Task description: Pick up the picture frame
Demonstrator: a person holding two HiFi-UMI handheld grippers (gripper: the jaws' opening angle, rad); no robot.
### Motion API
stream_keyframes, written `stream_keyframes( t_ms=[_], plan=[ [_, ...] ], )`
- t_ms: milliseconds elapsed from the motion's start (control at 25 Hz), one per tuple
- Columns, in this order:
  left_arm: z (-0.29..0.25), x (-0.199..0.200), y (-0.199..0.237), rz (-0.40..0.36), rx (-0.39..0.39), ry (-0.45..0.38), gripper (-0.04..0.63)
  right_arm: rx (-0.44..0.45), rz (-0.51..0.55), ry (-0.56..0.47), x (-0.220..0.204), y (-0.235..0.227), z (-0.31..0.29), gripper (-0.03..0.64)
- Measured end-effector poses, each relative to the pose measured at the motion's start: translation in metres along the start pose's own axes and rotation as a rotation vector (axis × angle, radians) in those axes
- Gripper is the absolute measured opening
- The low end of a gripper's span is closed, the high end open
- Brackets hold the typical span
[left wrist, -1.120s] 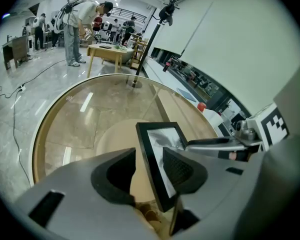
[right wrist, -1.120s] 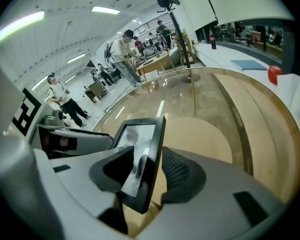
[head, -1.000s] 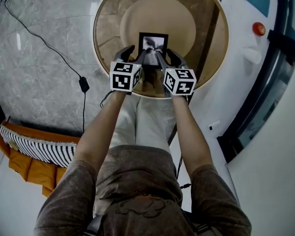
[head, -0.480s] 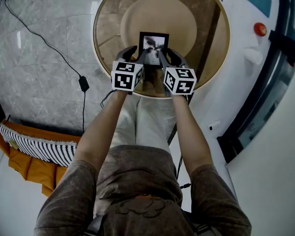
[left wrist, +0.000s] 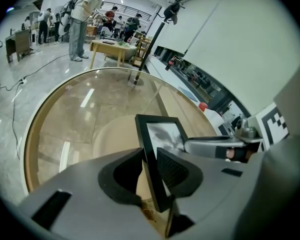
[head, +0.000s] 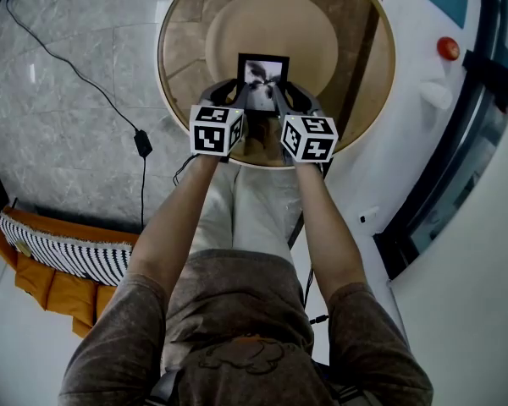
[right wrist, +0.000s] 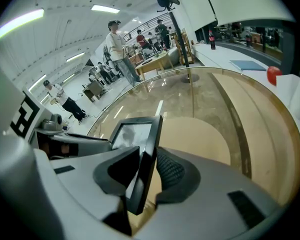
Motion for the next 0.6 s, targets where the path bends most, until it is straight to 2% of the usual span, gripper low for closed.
stream_keyframes(
  t_ms=[200, 600],
  plan=[
    [0.0013, 0.0002, 0.002, 0.032, -0.005, -0.002, 0.097, -0.015, -0.01, -0.007, -0.0003, 0.0029, -0.0004, 0.115],
    [0.0052, 0.0038, 0.0013, 0.035, 0.016, -0.002, 0.091, -0.033, -0.013, -0.016, 0.0008, 0.0085, 0.0034, 0.107]
  ],
)
Point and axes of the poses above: the fingertips, and each gripper's own axes: z backward along the fingers, y to its left, x out of its top, the point moved 8 cm from there along z, backward along the fingers, and after that the axes turned 3 degrees about y, right-handed, at the moved point
